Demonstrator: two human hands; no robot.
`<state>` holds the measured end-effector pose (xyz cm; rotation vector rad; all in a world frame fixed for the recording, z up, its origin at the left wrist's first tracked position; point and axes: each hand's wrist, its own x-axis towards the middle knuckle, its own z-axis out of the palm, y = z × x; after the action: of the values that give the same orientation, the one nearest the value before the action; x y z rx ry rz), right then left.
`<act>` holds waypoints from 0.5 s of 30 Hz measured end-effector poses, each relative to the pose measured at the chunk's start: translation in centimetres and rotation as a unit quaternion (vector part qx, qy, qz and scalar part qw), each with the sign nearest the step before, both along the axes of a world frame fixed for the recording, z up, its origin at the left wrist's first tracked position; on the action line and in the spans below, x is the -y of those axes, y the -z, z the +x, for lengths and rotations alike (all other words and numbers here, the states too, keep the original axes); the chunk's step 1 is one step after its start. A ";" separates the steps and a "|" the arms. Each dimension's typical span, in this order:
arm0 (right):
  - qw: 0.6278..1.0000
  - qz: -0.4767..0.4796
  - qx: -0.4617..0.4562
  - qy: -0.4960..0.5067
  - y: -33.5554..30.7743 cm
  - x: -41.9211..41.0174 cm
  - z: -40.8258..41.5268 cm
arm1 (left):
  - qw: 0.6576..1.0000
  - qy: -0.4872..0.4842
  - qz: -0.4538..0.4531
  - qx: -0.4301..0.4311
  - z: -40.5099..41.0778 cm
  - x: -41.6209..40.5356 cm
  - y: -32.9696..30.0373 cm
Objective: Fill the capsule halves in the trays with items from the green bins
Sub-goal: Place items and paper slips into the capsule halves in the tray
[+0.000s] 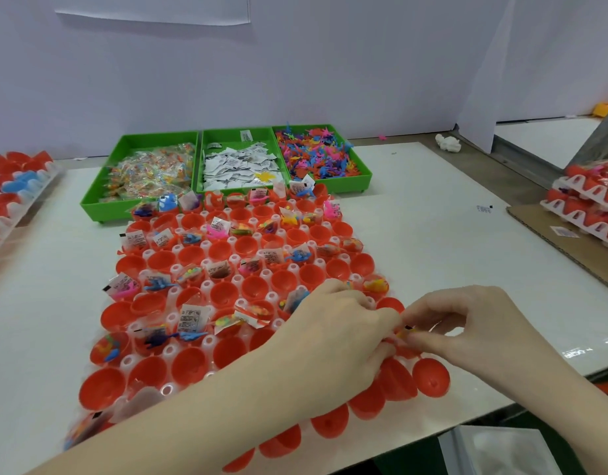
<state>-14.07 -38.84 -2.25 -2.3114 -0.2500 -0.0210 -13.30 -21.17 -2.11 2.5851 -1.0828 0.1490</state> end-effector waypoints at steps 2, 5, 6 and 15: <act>1.000 0.016 -0.004 -0.016 -0.2 0.1 -0.1 | 0.999 0.009 0.043 0.024 -0.3 0.1 0.1; 0.999 0.017 0.010 -0.030 -0.4 0.3 -0.2 | 0.997 0.013 0.069 0.027 -0.5 0.1 -0.2; 0.999 0.013 0.013 -0.031 -0.4 0.4 -0.2 | 0.997 0.015 0.065 0.025 -0.4 0.1 -0.1; 0.999 0.001 0.011 -0.031 -1.0 0.7 -0.1 | 0.996 -0.070 -0.027 0.039 -0.7 -2.3 -2.3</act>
<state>-14.13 -39.51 -1.29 -2.3012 -0.3334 -0.0161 -13.96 -18.87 0.16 2.6264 -0.9092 0.3117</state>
